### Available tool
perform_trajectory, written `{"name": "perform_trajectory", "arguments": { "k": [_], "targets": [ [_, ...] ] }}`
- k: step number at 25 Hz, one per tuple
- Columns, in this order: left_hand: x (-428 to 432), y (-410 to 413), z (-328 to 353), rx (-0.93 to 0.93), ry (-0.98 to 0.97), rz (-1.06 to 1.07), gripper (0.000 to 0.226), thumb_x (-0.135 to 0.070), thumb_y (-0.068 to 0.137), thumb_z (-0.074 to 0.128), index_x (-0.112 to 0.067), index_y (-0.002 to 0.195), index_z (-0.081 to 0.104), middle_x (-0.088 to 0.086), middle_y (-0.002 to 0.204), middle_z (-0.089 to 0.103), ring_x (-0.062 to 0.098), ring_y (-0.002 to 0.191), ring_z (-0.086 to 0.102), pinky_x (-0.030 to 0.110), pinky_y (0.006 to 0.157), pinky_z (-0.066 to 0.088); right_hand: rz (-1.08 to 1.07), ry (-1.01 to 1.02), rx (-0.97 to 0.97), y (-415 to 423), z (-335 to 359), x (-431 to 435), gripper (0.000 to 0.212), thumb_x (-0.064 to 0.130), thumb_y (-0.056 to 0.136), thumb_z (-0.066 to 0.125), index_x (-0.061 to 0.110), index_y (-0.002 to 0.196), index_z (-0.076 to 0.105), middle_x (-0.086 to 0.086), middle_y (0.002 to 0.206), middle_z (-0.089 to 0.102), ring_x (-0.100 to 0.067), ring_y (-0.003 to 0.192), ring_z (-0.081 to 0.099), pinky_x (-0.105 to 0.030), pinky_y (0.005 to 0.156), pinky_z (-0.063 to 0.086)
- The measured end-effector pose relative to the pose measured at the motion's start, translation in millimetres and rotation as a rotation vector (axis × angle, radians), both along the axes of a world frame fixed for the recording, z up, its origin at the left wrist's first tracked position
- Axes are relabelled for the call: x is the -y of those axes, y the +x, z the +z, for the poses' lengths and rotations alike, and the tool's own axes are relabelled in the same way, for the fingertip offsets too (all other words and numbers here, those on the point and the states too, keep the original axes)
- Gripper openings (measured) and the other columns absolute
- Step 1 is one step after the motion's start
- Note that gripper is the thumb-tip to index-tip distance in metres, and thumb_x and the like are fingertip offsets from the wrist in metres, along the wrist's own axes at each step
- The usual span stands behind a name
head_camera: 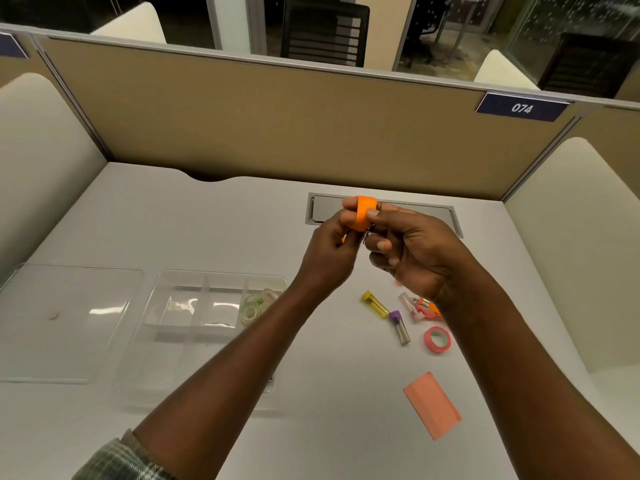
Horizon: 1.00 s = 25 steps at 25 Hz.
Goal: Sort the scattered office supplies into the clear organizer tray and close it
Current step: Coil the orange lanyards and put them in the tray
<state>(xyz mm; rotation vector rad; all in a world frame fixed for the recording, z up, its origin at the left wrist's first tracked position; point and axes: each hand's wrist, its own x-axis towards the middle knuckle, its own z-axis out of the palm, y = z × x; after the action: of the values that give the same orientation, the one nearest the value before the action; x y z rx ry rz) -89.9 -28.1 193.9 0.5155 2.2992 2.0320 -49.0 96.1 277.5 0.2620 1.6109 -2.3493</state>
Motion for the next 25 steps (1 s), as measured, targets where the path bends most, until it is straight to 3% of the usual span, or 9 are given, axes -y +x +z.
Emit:
{"name": "perform_trajectory", "arguments": {
  "k": [3, 7, 9, 11, 13, 16, 19, 22, 25],
  "targets": [
    [-2, 13, 7, 0.275, 0.058, -0.133, 0.033, -0.034, 0.104, 0.042, -0.011, 0.096, 0.064, 0.009, 0.068, 0.059, 0.021, 0.06, 0.055, 0.039, 0.065, 0.051, -0.045, 0.18, -0.135, -9, -10, -6, 0.032, 0.007, 0.102, 0.042, 0.012, 0.126, 0.063, -0.004, 0.113, 0.073, -0.008, 0.052, 0.045, -0.017, 0.045, 0.036],
    [16, 17, 20, 0.627, 0.084, -0.294, 0.034, -0.032, 0.104, 0.043, -0.009, 0.083, 0.056, 0.003, 0.053, 0.044, 0.014, 0.043, 0.04, 0.031, 0.055, 0.045, 0.018, 1.188, -0.622, -12, -54, -18, 0.028, 0.013, 0.101, 0.05, 0.018, 0.125, 0.064, 0.005, 0.11, 0.073, -0.001, 0.07, 0.059, -0.019, 0.064, 0.05],
    [33, 13, 24, 0.786, 0.23, -0.374, 0.032, -0.031, 0.102, 0.045, -0.009, 0.081, 0.057, 0.002, 0.051, 0.044, 0.013, 0.04, 0.039, 0.028, 0.051, 0.045, 0.091, 1.375, -0.716, -12, -76, -25, 0.025, 0.018, 0.099, 0.047, 0.018, 0.116, 0.065, 0.009, 0.1, 0.07, -0.004, 0.078, 0.059, -0.031, 0.071, 0.053],
    [47, 9, 28, 0.858, 0.412, -0.38, 0.032, -0.031, 0.102, 0.046, -0.012, 0.078, 0.056, -0.001, 0.049, 0.044, 0.011, 0.039, 0.04, 0.027, 0.049, 0.044, 0.156, 1.296, -0.632, -8, -87, -28, 0.024, 0.022, 0.094, 0.042, 0.024, 0.103, 0.063, 0.019, 0.091, 0.064, -0.002, 0.078, 0.057, -0.032, 0.069, 0.049],
    [55, 4, 31, 0.838, 0.579, -0.27, 0.031, -0.03, 0.102, 0.047, -0.012, 0.08, 0.059, -0.001, 0.053, 0.052, 0.01, 0.041, 0.047, 0.027, 0.052, 0.049, 0.292, 1.237, -0.503, -1, -96, -27, 0.027, 0.031, 0.093, 0.041, 0.027, 0.103, 0.066, 0.017, 0.096, 0.069, -0.002, 0.082, 0.061, -0.032, 0.07, 0.05],
    [61, -8, 20, 0.758, 0.753, -0.008, 0.026, -0.023, 0.103, 0.045, -0.006, 0.097, 0.065, 0.008, 0.084, 0.074, 0.019, 0.072, 0.071, 0.033, 0.075, 0.06, 0.415, 0.93, -0.335, 12, -101, -13, 0.022, 0.024, 0.098, 0.047, 0.021, 0.106, 0.068, 0.011, 0.09, 0.073, -0.005, 0.074, 0.063, -0.027, 0.063, 0.047],
    [55, -1, -8, 0.642, 0.569, 0.067, 0.032, -0.022, 0.105, 0.039, -0.001, 0.113, 0.061, 0.018, 0.111, 0.072, 0.031, 0.105, 0.07, 0.041, 0.094, 0.054, 0.359, 0.492, -0.228, 18, -88, 7, 0.025, 0.017, 0.101, 0.044, 0.009, 0.109, 0.066, -0.006, 0.087, 0.071, -0.012, 0.06, 0.053, -0.022, 0.052, 0.039],
    [43, 23, -32, 0.615, 0.343, 0.055, 0.035, -0.034, 0.101, 0.044, -0.008, 0.109, 0.067, 0.017, 0.103, 0.073, 0.032, 0.099, 0.068, 0.043, 0.089, 0.054, 0.173, 0.322, -0.212, 13, -81, 19, 0.027, 0.019, 0.104, 0.043, 0.012, 0.118, 0.065, -0.02, 0.103, 0.071, -0.014, 0.057, 0.047, -0.023, 0.051, 0.036],
    [37, 42, -42, 0.606, 0.286, -0.011, 0.032, -0.032, 0.102, 0.045, -0.009, 0.104, 0.068, 0.013, 0.083, 0.068, 0.028, 0.079, 0.063, 0.039, 0.08, 0.054, 0.017, 0.337, -0.152, 2, -85, 22, 0.028, 0.026, 0.104, 0.046, 0.021, 0.125, 0.064, -0.003, 0.113, 0.074, -0.016, 0.06, 0.053, -0.024, 0.057, 0.042]
  ]
}}
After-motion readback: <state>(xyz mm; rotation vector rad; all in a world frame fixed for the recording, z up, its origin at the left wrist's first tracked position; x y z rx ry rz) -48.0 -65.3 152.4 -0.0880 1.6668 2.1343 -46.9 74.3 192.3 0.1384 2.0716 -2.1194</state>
